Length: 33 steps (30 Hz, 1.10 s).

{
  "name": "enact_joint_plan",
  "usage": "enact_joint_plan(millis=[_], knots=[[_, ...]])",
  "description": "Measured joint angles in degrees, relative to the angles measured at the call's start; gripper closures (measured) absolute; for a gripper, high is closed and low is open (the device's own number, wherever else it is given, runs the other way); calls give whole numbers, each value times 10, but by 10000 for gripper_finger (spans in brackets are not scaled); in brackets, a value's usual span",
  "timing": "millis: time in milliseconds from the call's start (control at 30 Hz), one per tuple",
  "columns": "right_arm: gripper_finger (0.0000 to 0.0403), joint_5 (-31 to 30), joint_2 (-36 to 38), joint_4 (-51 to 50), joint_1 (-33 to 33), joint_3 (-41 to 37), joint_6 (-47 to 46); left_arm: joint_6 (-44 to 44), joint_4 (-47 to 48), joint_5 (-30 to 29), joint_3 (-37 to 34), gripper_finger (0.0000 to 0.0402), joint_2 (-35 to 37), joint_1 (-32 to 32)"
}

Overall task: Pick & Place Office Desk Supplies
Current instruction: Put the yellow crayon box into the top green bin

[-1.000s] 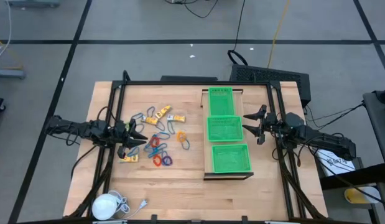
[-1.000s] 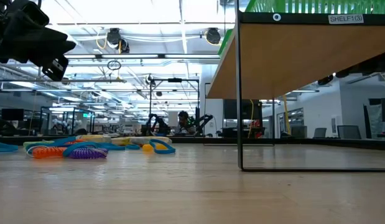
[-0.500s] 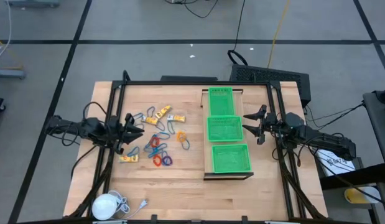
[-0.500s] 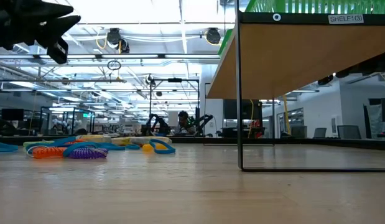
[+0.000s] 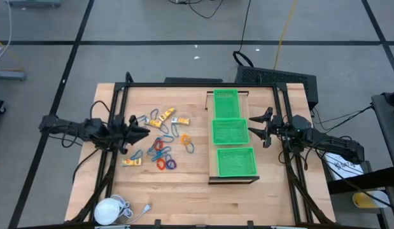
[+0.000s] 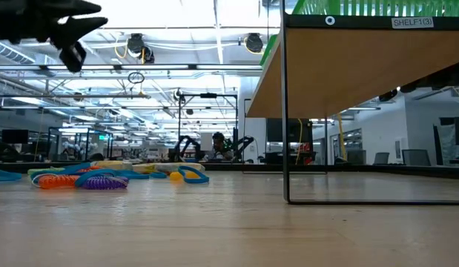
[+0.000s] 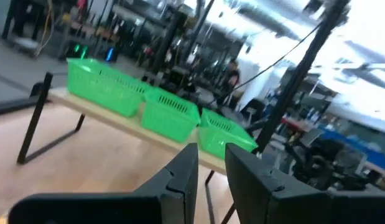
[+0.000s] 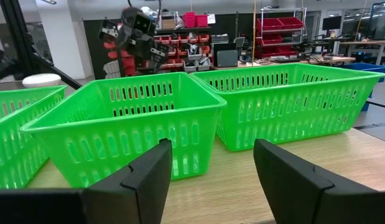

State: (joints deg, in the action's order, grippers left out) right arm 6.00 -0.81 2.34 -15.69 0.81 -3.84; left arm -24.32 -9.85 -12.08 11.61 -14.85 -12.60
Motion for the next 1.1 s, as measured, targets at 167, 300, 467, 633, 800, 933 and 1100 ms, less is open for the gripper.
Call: enact_joint_plan(millis=[167,300,467,633,800,933,1100], knots=[[183,0,0,0,0,0,0,-16,86,42,126,313,-164,0],[183,0,0,0,0,0,0,-64,201,61,241,312,-284,-13],[183,0,0,0,0,0,0,-83,333,38,356,265,-410,-20],[183,0,0,0,0,0,0,12,338,-24,388,210,-495,-8],[183,0,0,0,0,0,0,139,311,-49,388,186,-554,4],[183,0,0,0,0,0,0,132,388,-77,388,184,-580,25],[183,0,0,0,0,0,0,37,573,-94,382,164,-592,94]])
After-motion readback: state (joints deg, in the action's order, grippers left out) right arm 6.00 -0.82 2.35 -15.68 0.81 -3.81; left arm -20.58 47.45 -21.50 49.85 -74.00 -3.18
